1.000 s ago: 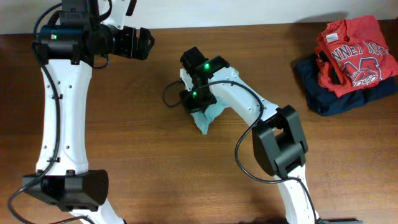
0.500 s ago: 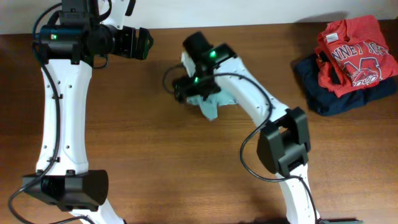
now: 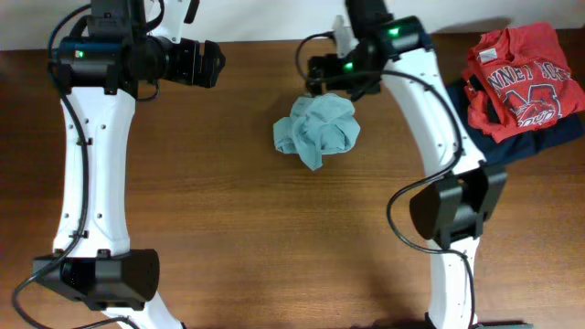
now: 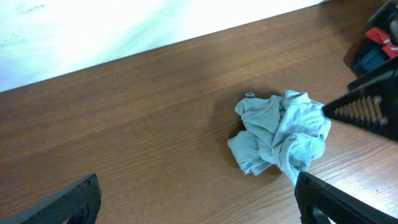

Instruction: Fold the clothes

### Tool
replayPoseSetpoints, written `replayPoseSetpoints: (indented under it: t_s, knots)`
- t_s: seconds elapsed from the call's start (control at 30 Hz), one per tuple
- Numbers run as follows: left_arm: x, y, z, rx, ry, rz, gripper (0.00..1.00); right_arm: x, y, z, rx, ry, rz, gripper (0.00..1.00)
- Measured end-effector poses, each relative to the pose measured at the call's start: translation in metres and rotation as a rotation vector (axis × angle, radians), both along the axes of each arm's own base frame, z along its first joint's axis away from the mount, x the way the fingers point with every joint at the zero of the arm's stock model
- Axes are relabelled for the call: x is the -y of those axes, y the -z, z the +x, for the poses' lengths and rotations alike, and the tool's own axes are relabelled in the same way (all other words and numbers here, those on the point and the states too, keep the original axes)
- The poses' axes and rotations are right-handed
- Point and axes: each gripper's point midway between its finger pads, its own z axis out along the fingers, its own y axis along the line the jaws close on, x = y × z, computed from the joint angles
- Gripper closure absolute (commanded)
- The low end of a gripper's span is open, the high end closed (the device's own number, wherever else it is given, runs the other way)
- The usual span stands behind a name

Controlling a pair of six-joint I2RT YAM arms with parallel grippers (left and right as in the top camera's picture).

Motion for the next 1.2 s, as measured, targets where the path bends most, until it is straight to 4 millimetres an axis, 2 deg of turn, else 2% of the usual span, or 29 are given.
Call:
replayPoseSetpoints:
  t_s: [0.1, 0.23, 0.37, 0.5, 0.63, 0.9, 1.0, 1.2]
  knots:
    - [0.0, 0.0, 0.0, 0.0, 0.0, 0.0, 0.01, 0.014, 0.001, 0.005, -0.002, 0.027, -0.001, 0.05]
    - [0.0, 0.0, 0.0, 0.0, 0.0, 0.0, 0.01, 0.016, 0.006, 0.004, -0.017, 0.035, -0.002, 0.14]
    - [0.0, 0.001, 0.0, -0.002, 0.0, 0.0, 0.01, 0.018, 0.029, -0.004, -0.087, 0.062, -0.009, 0.2]
    - [0.0, 0.005, 0.002, -0.012, 0.0, 0.001, 0.01, 0.02, 0.058, -0.011, -0.158, 0.08, -0.02, 0.21]
    - [0.001, 0.023, 0.009, -0.051, 0.0, 0.003, 0.01, 0.021, 0.077, -0.016, -0.204, 0.088, -0.03, 0.21]
    - [0.001, 0.076, 0.022, -0.175, 0.0, 0.011, 0.01, 0.019, 0.076, -0.006, -0.17, 0.1, -0.015, 0.23]
    - [0.001, 0.084, 0.022, -0.195, 0.0, 0.013, 0.01, 0.019, 0.077, -0.005, -0.166, 0.106, -0.012, 0.27]
    - [0.001, 0.084, 0.022, -0.196, 0.0, 0.013, 0.01, 0.018, 0.079, 0.0, -0.151, 0.112, -0.005, 0.32]
